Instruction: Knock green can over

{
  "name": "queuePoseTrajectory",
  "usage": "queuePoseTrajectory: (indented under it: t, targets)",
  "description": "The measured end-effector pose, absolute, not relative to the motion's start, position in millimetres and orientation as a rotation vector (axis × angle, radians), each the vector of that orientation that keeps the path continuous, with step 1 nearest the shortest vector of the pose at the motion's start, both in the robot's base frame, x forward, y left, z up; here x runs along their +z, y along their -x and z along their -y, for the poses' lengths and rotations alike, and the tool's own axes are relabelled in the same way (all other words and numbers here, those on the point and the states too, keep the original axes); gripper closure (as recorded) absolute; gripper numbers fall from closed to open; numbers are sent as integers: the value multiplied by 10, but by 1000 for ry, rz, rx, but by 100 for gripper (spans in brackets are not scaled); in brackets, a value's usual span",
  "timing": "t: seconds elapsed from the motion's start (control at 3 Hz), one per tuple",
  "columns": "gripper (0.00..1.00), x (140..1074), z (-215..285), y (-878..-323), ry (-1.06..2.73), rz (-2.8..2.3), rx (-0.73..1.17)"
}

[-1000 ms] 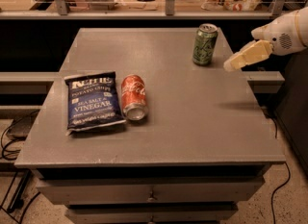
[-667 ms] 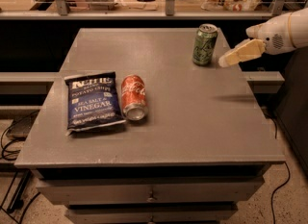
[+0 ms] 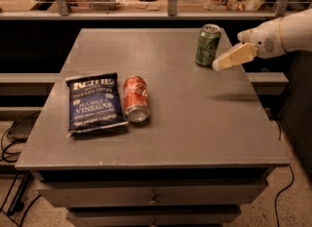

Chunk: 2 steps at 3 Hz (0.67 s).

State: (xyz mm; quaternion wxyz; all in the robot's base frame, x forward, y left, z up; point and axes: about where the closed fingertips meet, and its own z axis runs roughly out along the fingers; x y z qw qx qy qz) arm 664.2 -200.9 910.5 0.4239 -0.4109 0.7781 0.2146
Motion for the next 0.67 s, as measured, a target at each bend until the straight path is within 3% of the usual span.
queuePoseTrajectory:
  t: [0.67]
  targets:
    - [0, 8886, 1446, -6913, 1074, -1851, 628]
